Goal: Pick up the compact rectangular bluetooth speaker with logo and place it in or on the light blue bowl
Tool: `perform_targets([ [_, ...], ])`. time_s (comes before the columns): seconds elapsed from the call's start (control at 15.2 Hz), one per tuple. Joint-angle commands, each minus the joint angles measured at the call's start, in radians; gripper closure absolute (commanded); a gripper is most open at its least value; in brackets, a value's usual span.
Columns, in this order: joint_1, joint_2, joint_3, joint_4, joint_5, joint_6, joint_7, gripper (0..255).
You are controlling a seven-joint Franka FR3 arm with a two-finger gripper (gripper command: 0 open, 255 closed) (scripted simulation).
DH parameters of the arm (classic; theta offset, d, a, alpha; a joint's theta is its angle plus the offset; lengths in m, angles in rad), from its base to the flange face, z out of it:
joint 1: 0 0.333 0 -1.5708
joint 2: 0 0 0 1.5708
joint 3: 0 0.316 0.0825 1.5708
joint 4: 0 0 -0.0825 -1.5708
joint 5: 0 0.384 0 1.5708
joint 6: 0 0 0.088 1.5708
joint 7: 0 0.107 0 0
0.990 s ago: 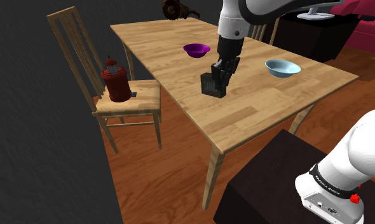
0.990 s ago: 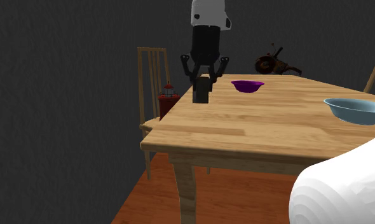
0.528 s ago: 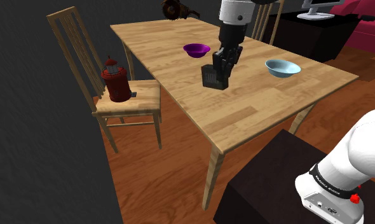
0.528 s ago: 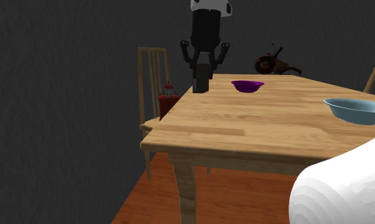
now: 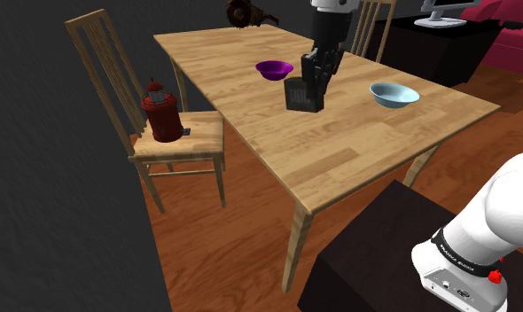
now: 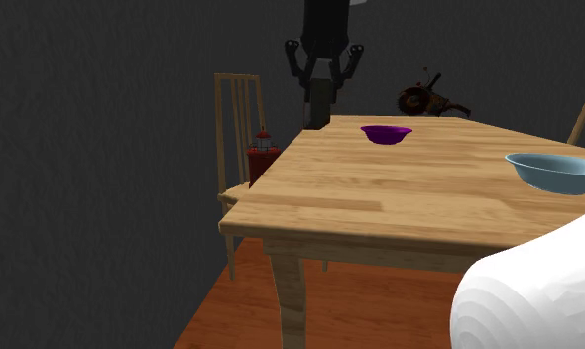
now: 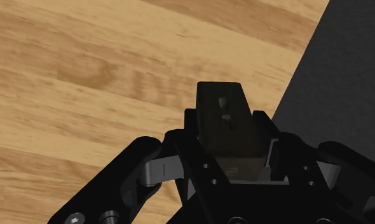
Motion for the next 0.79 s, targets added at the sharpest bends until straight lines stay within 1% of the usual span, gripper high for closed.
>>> perform_targets([
  [0.0,-0.012,-0.023,-0.026,-0.016,-0.004,-0.01,-0.038,255],
  [0.33,-0.052,-0.086,-0.114,-0.074,-0.027,-0.027,-0.16,255],
  [0.73,-0.103,-0.127,-0.221,-0.106,-0.071,-0.045,-0.306,255],
])
